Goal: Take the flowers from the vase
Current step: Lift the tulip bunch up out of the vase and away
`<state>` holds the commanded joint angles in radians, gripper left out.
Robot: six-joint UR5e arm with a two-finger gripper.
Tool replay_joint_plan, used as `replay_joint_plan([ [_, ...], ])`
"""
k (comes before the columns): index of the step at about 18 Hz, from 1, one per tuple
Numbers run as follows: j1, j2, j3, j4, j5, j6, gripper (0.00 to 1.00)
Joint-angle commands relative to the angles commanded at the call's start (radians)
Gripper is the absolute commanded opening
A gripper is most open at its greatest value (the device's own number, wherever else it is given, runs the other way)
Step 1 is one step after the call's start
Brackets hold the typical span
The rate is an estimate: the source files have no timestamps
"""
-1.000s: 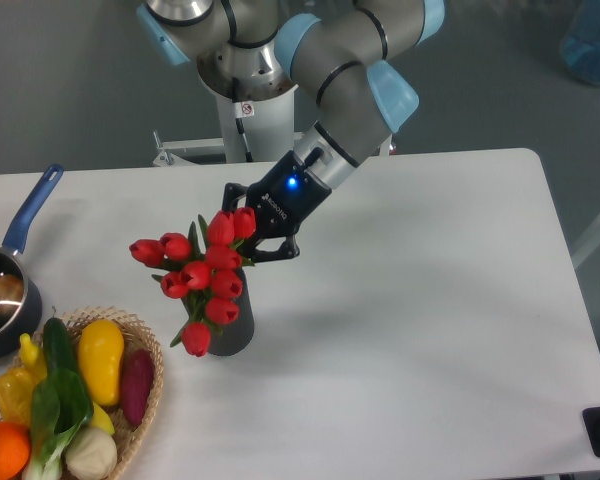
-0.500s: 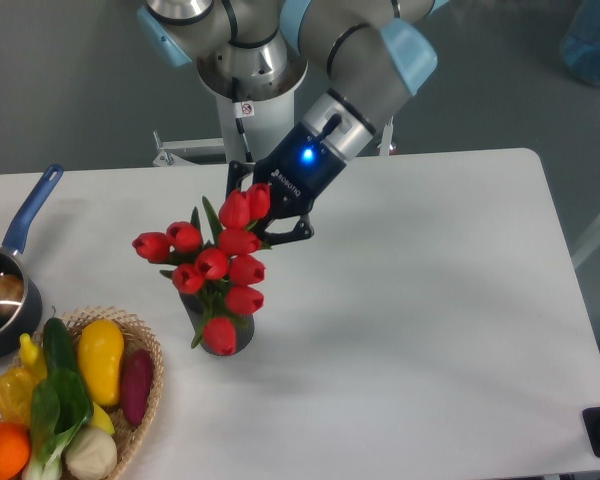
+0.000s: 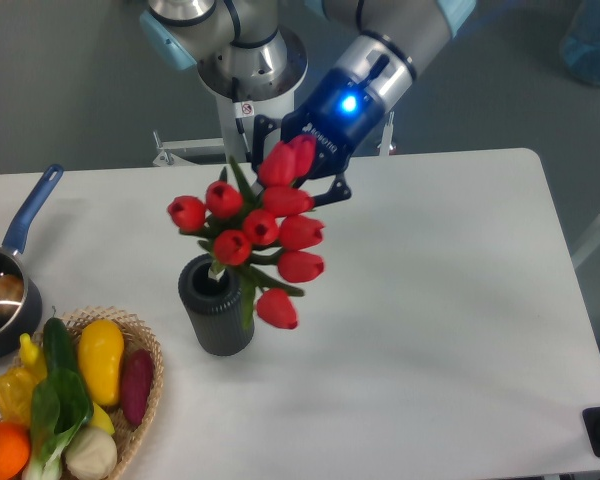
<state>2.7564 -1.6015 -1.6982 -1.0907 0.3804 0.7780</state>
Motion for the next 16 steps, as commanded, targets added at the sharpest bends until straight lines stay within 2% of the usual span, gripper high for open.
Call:
replay_joint_plan([
  [3,0.04,0.009,0.017,0.002,0.011,-0.008,0.0],
  [7,0.133,0.049,0.011,0.006,0.041,0.01,0.01],
  [11,0.137,0.058,0.005,0.006,0.237,0.032,0.01],
  [16,0.124,0.064,-0.008,0.005,0.542,0.136,0.01],
])
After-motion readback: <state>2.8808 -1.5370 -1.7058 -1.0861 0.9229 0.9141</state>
